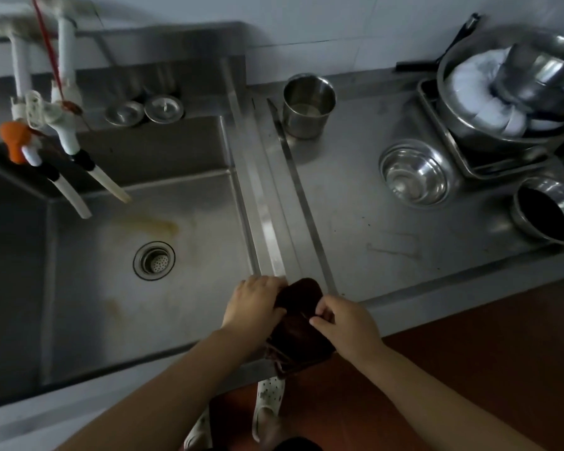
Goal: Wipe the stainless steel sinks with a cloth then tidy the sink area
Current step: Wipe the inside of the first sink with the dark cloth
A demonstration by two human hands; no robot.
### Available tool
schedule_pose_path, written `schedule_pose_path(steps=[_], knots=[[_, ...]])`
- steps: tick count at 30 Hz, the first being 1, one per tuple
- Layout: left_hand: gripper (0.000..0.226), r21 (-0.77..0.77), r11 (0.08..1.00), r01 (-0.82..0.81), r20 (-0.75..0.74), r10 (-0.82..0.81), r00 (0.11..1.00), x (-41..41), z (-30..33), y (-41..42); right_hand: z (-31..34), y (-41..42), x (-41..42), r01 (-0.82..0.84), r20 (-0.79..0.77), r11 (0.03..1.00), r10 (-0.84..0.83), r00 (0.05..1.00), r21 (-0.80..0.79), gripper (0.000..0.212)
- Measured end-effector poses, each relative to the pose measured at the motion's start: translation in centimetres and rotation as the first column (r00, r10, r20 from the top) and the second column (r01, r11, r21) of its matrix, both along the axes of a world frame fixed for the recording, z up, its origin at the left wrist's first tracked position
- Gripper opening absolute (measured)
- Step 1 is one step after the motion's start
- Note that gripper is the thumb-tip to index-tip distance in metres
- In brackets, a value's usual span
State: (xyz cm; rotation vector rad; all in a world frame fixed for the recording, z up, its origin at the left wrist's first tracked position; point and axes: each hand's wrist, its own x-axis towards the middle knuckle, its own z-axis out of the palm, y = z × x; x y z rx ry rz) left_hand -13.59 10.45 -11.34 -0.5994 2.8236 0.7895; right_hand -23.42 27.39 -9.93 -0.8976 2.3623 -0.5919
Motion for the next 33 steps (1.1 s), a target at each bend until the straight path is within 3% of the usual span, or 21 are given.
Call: schedule_pose_path(steps=[3, 6, 12, 16, 19, 22, 27, 31, 33], knots=[[0.021, -0.038, 0.999, 0.017, 0.005, -0.017, 1.0, 0.4, 0.0, 0.0, 0.4, 0.3, -0.5, -0.034, 0.005, 0.998, 0.034, 0.999, -0.058, 0.009], [0.006, 0.151, 0.985, -0.082, -0.038, 0.088, 0.995, 0.7, 0.6, -0.7, 0.9, 0.0, -1.3, -0.063, 0.055, 0.991, 0.07, 0.996, -0.114, 0.01], [0.025, 0.584, 0.718, -0.378, 0.061, 0.426, 0.903, 2.2, 3.7, -2.7, 2.7, -3.5, -1.4, -0.125, 0.242, 0.979, 0.162, 0.957, -0.162, 0.007], [0.025, 0.659, 0.632, -0.408, 0.023, 0.525, 0.851, 4.0, 6.9, -5.1, 3.1, -7.1, -1.1, 0.017, 0.216, 0.955, 0.05, 0.975, -0.297, 0.013], [0.025, 0.669, 0.624, -0.405, -0.032, 0.568, 0.822, 5.6, 9.6, -7.2, 3.7, -10.6, -0.5, 0.104, 0.355, 0.935, 0.024, 0.935, -0.338, 0.026], [0.025, 0.697, 0.579, -0.424, -0.031, 0.615, 0.788, 7.7, 11.5, -9.3, 4.4, -14.5, 0.7, 0.113, 0.523, 0.939, 0.079, 0.848, -0.326, 0.032], [0.034, 0.822, 0.363, -0.438, 0.052, 0.718, 0.694, 12.3, 11.4, -12.3, 5.5, -19.4, 4.7, 0.03, 0.72, 0.985, 0.104, 0.687, -0.17, 0.043], [0.046, 0.875, 0.234, -0.423, 0.104, 0.765, 0.636, 15.8, 8.5, -14.5, 4.4, -21.8, 8.6, 0.148, 0.94, 0.989, -0.057, 0.337, 0.007, 0.033], [0.046, 0.847, 0.219, -0.484, 0.148, 0.778, 0.611, 17.6, 6.8, -16.0, 3.4, -22.9, 10.5, 0.154, 0.946, 0.983, -0.143, 0.291, 0.101, 0.031]])
